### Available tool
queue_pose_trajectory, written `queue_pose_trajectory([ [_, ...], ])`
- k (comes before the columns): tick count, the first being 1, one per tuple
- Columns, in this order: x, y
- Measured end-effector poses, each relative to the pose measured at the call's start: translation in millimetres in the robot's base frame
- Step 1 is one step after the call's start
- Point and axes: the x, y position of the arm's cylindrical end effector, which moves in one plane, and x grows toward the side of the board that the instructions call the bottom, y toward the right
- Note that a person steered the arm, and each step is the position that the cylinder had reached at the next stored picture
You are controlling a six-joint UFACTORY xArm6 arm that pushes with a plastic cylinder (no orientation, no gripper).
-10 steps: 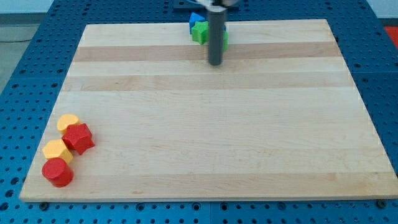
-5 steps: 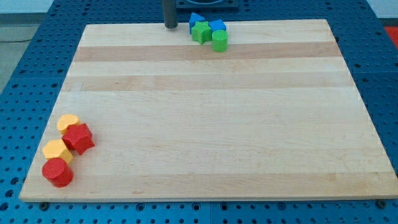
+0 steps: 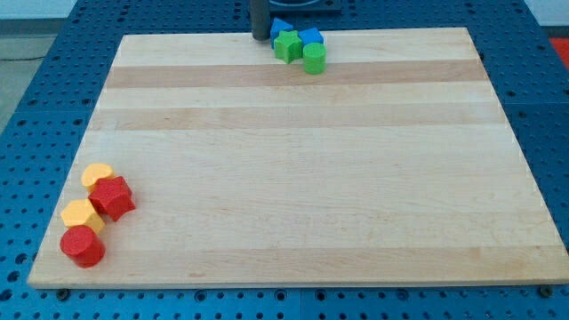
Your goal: Push the blue triangle diagonal bottom right to the green circle
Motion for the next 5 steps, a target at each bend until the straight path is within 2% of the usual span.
queue_pose_trajectory([
  [4,34.5,26.7],
  [5,30.6,16.7],
])
